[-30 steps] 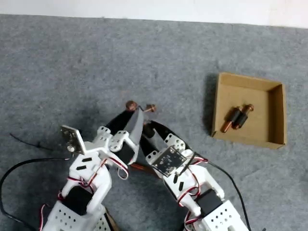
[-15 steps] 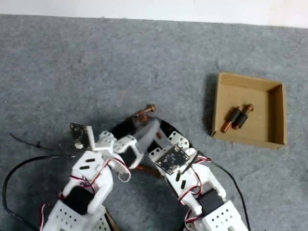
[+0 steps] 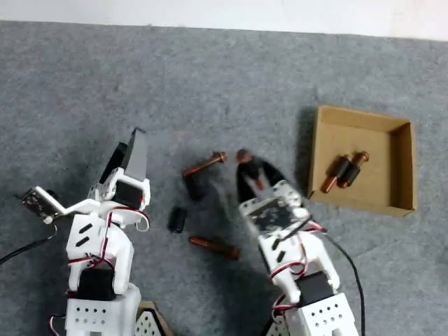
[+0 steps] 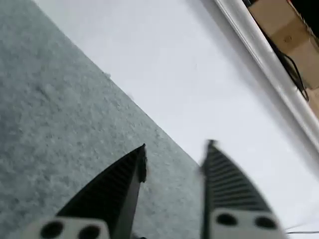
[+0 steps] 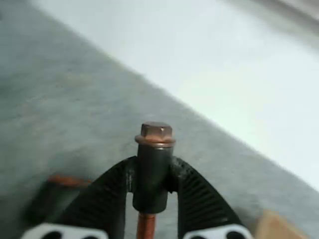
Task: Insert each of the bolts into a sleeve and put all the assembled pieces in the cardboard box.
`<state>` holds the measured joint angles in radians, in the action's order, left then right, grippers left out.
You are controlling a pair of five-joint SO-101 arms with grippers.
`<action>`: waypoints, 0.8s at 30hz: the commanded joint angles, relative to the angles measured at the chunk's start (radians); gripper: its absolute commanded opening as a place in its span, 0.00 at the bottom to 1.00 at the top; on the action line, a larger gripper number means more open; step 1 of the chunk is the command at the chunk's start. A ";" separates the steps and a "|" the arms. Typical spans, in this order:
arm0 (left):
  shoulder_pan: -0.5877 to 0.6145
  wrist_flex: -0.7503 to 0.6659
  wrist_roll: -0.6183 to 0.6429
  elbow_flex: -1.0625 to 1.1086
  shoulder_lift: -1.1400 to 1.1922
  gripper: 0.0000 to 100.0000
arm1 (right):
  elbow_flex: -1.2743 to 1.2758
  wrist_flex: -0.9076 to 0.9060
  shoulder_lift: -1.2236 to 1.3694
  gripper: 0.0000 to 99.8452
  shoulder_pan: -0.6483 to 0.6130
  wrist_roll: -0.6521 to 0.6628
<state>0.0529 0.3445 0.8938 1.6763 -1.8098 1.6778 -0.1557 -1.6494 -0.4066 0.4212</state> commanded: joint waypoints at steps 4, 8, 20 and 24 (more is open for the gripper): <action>0.007 -0.023 -0.097 0.019 -0.010 0.02 | 0.137 0.137 0.004 0.01 0.288 -0.258; 0.007 -0.021 -0.100 0.019 -0.008 0.01 | 0.074 0.116 0.028 0.01 0.375 -0.272; 0.010 0.057 -0.155 0.019 -0.008 0.01 | -0.538 0.119 0.938 0.01 0.544 -0.275; 0.010 0.087 -0.170 0.019 -0.008 0.01 | -0.763 0.114 1.218 0.01 0.596 -0.324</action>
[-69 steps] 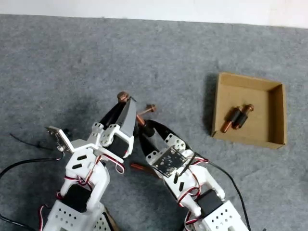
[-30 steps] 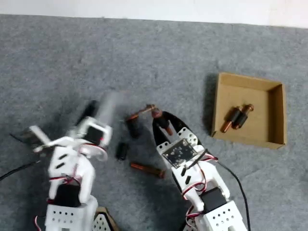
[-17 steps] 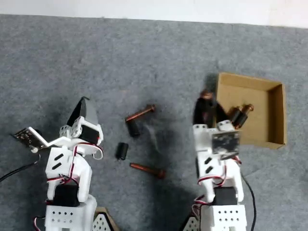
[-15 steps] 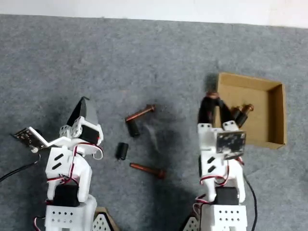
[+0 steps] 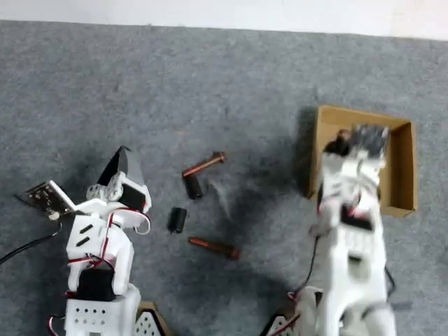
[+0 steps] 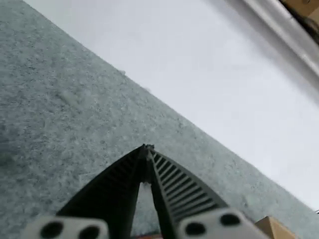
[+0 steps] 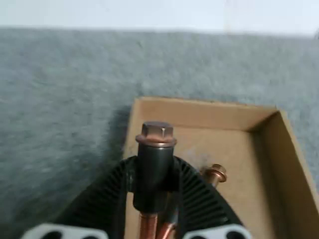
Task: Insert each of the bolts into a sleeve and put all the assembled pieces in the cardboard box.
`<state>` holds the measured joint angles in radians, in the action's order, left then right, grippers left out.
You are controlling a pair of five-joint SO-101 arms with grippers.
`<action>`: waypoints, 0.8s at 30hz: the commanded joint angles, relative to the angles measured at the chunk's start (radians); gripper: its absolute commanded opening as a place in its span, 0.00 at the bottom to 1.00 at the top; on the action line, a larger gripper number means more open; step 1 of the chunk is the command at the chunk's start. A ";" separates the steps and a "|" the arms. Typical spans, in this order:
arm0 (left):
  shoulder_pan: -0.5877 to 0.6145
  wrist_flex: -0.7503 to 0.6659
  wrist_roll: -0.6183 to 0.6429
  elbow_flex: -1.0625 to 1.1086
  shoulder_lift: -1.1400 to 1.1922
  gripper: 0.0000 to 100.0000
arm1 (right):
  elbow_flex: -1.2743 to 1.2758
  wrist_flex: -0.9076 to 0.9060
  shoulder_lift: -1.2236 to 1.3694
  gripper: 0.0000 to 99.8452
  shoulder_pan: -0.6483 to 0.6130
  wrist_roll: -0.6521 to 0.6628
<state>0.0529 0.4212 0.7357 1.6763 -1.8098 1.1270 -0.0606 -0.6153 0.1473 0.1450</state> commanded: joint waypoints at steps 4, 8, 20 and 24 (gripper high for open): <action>0.010 0.012 -0.012 0.019 -0.008 0.01 | -0.344 0.015 0.311 0.01 0.059 -0.104; 0.010 0.012 -0.012 0.019 -0.008 0.01 | -0.357 -0.101 0.364 0.01 0.018 -0.080; 0.010 0.014 -0.012 0.019 -0.008 0.01 | -0.354 -0.136 0.380 0.25 -0.031 -0.081; 0.010 0.014 -0.012 0.019 -0.008 0.01 | -0.354 -0.157 0.378 0.24 -0.041 -0.089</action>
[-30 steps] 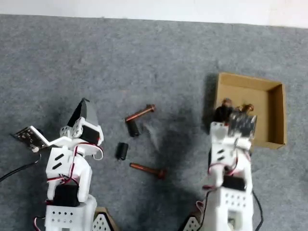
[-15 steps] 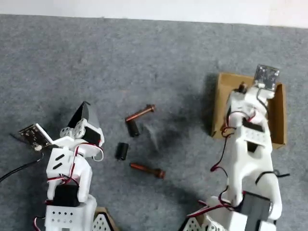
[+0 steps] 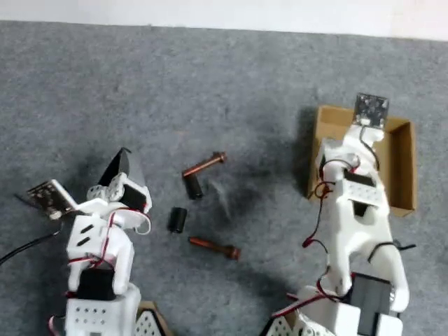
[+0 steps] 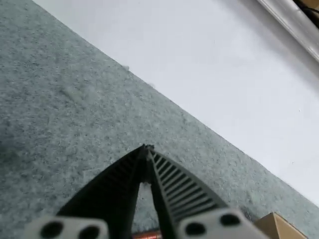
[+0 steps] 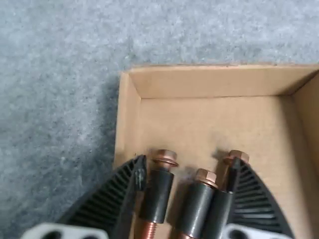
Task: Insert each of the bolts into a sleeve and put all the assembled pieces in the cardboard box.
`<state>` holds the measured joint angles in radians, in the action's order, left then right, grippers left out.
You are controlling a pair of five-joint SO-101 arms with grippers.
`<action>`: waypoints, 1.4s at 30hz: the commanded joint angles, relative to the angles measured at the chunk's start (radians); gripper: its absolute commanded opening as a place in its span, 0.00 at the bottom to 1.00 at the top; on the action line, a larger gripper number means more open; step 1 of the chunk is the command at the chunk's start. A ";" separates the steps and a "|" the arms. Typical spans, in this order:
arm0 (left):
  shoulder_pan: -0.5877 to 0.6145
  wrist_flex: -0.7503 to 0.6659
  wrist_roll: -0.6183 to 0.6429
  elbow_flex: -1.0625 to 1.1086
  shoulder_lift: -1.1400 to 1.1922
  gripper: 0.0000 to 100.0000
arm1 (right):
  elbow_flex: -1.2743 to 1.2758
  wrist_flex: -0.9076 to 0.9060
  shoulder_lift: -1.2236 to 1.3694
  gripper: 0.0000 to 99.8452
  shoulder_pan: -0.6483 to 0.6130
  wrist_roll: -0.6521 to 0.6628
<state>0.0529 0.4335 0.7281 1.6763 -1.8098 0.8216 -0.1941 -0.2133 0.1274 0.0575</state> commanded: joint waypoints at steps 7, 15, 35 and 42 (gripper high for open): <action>0.013 0.002 -0.005 0.019 -0.010 0.01 | -0.047 -0.352 -0.236 0.24 -0.249 0.003; 0.153 -0.006 -0.002 0.019 -0.015 0.01 | -0.010 -0.489 -0.401 0.24 -0.676 0.006; 0.173 -0.006 -0.003 0.018 -0.016 0.01 | -0.312 -0.426 0.197 0.24 -0.921 0.000; 0.173 -0.006 -0.005 0.018 -0.016 0.01 | -0.414 -0.429 0.343 0.24 -0.921 0.000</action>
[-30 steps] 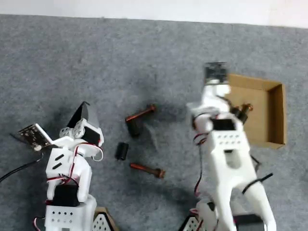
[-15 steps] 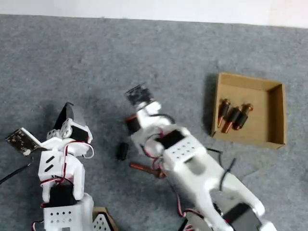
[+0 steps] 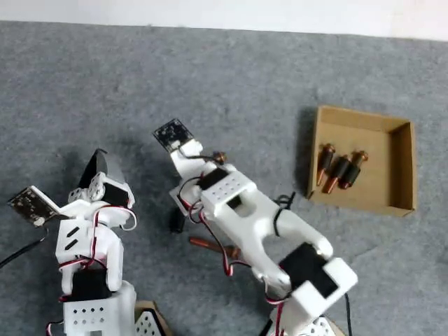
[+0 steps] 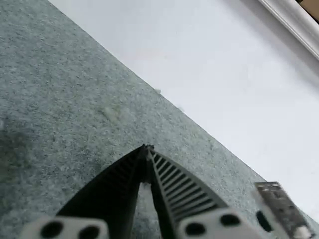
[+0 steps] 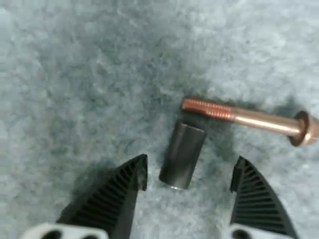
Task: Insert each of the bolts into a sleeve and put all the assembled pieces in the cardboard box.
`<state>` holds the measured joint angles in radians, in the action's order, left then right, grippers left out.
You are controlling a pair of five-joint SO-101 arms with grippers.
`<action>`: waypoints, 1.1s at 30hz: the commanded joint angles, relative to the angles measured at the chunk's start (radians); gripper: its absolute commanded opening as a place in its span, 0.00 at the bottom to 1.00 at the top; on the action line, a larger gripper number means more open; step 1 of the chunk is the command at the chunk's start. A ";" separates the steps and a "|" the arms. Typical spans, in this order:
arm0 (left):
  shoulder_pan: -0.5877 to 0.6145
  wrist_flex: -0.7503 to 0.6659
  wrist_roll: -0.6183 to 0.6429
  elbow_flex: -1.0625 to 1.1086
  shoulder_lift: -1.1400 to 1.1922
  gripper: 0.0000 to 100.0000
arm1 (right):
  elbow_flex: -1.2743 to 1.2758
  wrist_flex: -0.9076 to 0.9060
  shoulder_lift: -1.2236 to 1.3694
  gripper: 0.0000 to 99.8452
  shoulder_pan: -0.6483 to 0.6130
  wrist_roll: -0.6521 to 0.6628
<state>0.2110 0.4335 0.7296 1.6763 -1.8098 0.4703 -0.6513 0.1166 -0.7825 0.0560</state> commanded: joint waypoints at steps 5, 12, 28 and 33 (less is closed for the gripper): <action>0.015 -0.006 -0.006 0.018 -0.016 0.01 | -0.062 0.027 0.042 0.24 -0.007 0.000; 0.015 -0.006 -0.006 0.018 -0.016 0.01 | -0.062 0.027 0.045 0.24 -0.004 0.002; 0.015 -0.006 -0.006 0.018 -0.016 0.01 | -0.010 0.012 0.047 0.18 -0.004 0.003; 0.015 -0.006 -0.006 0.018 -0.016 0.01 | -0.012 0.016 0.047 0.03 -0.004 0.006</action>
<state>0.2110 0.4335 0.7296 1.6763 -1.8098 0.4611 -0.6513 0.1703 -0.7825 0.0560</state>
